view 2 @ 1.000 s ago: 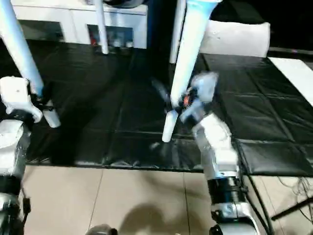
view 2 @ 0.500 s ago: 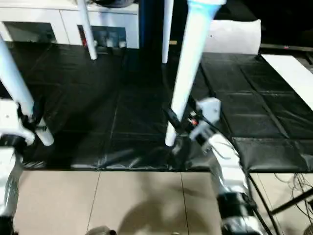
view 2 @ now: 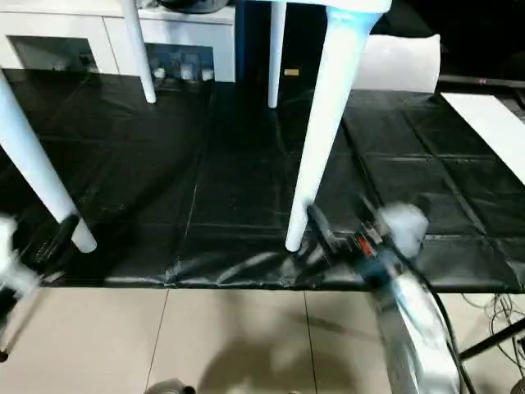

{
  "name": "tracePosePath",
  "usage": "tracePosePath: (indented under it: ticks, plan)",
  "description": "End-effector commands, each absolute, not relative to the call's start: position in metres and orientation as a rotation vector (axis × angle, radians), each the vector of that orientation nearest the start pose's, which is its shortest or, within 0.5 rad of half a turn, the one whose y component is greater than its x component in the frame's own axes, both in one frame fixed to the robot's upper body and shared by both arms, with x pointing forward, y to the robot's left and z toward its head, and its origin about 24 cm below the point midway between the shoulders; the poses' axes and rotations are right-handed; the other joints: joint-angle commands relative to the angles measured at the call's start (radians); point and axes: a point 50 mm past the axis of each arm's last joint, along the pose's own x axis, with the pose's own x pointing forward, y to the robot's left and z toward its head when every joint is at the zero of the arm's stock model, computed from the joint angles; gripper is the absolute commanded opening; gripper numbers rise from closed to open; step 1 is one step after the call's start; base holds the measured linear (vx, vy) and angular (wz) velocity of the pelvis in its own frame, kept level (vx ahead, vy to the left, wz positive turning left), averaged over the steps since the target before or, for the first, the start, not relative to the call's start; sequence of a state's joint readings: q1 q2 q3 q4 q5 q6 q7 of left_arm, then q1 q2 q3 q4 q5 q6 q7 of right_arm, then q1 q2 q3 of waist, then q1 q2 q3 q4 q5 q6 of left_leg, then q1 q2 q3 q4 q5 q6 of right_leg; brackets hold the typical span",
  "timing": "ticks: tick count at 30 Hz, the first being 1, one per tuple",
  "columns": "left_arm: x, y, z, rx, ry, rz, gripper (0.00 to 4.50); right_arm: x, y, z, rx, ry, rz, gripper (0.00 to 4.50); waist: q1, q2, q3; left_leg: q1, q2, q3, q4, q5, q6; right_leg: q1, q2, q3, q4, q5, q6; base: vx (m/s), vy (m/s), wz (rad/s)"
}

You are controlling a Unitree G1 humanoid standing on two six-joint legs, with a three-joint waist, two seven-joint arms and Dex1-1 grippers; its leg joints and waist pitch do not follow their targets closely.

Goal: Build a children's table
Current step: Flip table

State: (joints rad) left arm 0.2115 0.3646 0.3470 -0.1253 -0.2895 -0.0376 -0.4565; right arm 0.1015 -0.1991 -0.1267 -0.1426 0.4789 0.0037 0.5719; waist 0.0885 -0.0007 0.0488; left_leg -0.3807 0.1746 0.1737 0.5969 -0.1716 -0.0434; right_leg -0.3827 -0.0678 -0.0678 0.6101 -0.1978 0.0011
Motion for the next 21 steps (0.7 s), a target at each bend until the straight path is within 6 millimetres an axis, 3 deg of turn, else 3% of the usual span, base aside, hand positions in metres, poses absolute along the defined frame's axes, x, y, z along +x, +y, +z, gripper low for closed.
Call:
tracePosePath:
  ticks: [1,2,3,4,5,6,7,9,11,12,13,14,15,16,17,18,19,20,21]
  plan:
    - [0.176,0.268,0.071,0.118,0.004,-0.207,3.48,0.207,-0.187,0.072,0.26,-0.114,0.491,4.5,0.003,0.035,-0.032,0.029,0.062,-0.043,-0.099,-0.545,-0.04,0.003,-0.084,0.058,-0.115,-0.524,-0.079,0.0,0.0,0.0]
    - [0.17,0.264,0.07,0.106,0.018,-0.221,3.48,0.201,-0.185,0.072,0.259,-0.094,0.514,4.5,0.002,0.033,-0.03,0.026,0.065,-0.044,-0.105,-0.56,-0.041,0.006,-0.079,0.057,-0.117,-0.527,-0.069,0.0,0.0,0.0]
    - [0.164,0.258,0.071,0.078,0.022,-0.23,3.48,0.196,-0.183,0.071,0.263,-0.065,0.531,4.5,-0.005,0.032,-0.019,0.03,0.06,-0.045,-0.103,-0.617,-0.046,-0.002,-0.077,0.054,-0.126,-0.599,-0.054,0.0,0.0,0.0]
    - [0.16,0.251,0.072,0.05,0.024,-0.241,3.48,0.192,-0.182,0.07,0.273,-0.037,0.536,4.5,-0.006,0.027,-0.022,0.035,0.059,-0.046,-0.101,-0.63,-0.051,0.001,-0.079,0.053,-0.127,-0.627,-0.049,0.0,0.0,0.0]
    - [0.154,0.229,0.072,0.006,0.044,-0.288,3.48,0.185,-0.177,0.066,0.289,0.028,0.57,4.5,-0.005,0.03,-0.018,0.045,0.056,-0.051,-0.094,-0.648,-0.051,-0.009,-0.083,0.051,-0.143,-0.701,-0.028,0.0,0.0,0.0]
    - [0.154,0.221,0.07,-0.012,0.05,-0.304,3.48,0.183,-0.173,0.063,0.302,0.054,0.585,4.5,-0.005,0.031,-0.018,0.043,0.057,-0.054,-0.096,-0.645,-0.053,-0.005,-0.082,0.051,-0.141,-0.696,-0.027,0.0,0.0,0.0]
    - [0.154,0.217,0.069,-0.022,0.053,-0.313,3.48,0.182,-0.17,0.061,0.31,0.069,0.594,4.5,-0.005,0.034,-0.007,0.046,0.057,-0.056,-0.099,-0.68,-0.056,-0.01,-0.076,0.044,-0.152,-0.727,-0.013,0.0,0.0,0.0]
    - [0.156,0.212,0.065,-0.035,0.052,-0.312,3.48,0.183,-0.164,0.056,0.306,0.096,0.607,4.5,-0.011,0.031,-0.002,0.064,0.047,-0.057,-0.089,-0.707,-0.061,-0.019,-0.074,0.03,-0.17,-0.793,0.01,0.0,0.0,0.0]
    - [0.161,0.207,0.055,-0.039,0.069,-0.334,3.48,0.185,-0.154,0.046,0.298,0.15,0.639,4.5,-0.028,0.032,-0.003,0.056,0.043,-0.064,-0.094,-0.717,-0.068,0.004,-0.068,-0.001,-0.182,-0.805,0.042,-0.026,0.011,-0.07]
    - [0.162,0.207,0.053,-0.039,0.074,-0.34,3.48,0.186,-0.152,0.044,0.295,0.159,0.648,4.5,-0.029,0.041,-0.002,0.055,0.046,-0.068,-0.101,-0.74,-0.071,0.01,-0.065,-0.009,-0.18,-0.788,0.043,-0.052,0.023,-0.13]
    - [0.163,0.205,0.051,-0.047,0.087,-0.353,3.48,0.186,-0.147,0.041,0.295,0.187,0.667,4.5,-0.04,0.053,0.001,0.029,0.063,-0.077,-0.132,-0.796,-0.072,0.035,-0.051,-0.024,-0.152,-0.669,0.019,-0.055,0.029,-0.12]
    - [0.164,0.204,0.051,-0.059,0.093,-0.358,3.48,0.188,-0.144,0.038,0.292,0.203,0.679,4.5,-0.039,0.059,-0.001,0.003,0.077,-0.082,-0.159,-0.82,-0.071,0.058,-0.041,-0.024,-0.108,-0.557,-0.007,-0.083,0.014,-0.09]
    - [0.165,0.204,0.052,-0.063,0.095,-0.358,3.48,0.189,-0.143,0.037,0.291,0.214,0.687,4.5,-0.015,0.059,-0.009,-0.059,0.116,-0.081,-0.226,-0.78,-0.047,0.087,-0.03,0.01,0.044,-0.281,-0.051,-0.083,0.014,-0.09]
    - [0.165,0.203,0.052,-0.064,0.098,-0.357,3.48,0.189,-0.143,0.037,0.29,0.223,0.692,4.5,-0.013,0.051,-0.011,-0.06,0.117,-0.069,-0.23,-0.727,-0.032,0.065,-0.026,0.022,0.06,-0.195,-0.059,-0.097,-0.038,0.0]
    - [0.164,0.201,0.048,-0.064,0.135,-0.364,3.48,0.191,-0.142,0.032,0.28,0.254,0.735,4.5,-0.023,0.017,-0.022,-0.036,0.036,-0.024,-0.144,-0.545,-0.031,-0.017,-0.047,0.047,-0.066,-0.301,-0.09,-0.07,-0.083,0.15]
    - [0.162,0.201,0.044,-0.06,0.157,-0.371,3.48,0.191,-0.141,0.029,0.271,0.28,0.761,4.5,-0.023,-0.001,-0.037,0.054,-0.033,-0.018,0.099,-0.331,0.009,-0.111,-0.156,0.07,-0.198,-0.618,-0.111,-0.07,-0.083,0.15]
    - [0.162,0.201,0.042,-0.059,0.163,-0.373,3.48,0.191,-0.141,0.028,0.268,0.287,0.769,4.5,-0.034,0.003,-0.014,0.046,-0.031,-0.05,0.147,-0.282,0.036,-0.107,-0.198,0.083,-0.225,-0.788,-0.119,-0.078,-0.026,-0.11]
    - [0.161,0.201,0.039,-0.059,0.181,-0.375,3.48,0.191,-0.14,0.026,0.273,0.305,0.783,4.5,-0.039,0.022,-0.014,0.028,-0.019,-0.078,0.144,-0.275,0.019,-0.062,-0.201,0.033,-0.22,-0.994,-0.071,-0.08,0.088,-0.31]
    - [0.159,0.202,0.033,-0.054,0.221,-0.37,3.48,0.191,-0.14,0.022,0.263,0.317,0.789,4.5,-0.077,0.017,0.006,0.048,-0.01,-0.088,0.088,-0.534,-0.023,-0.085,-0.108,-0.079,-0.199,-1.026,0.026,-0.08,0.088,-0.31]
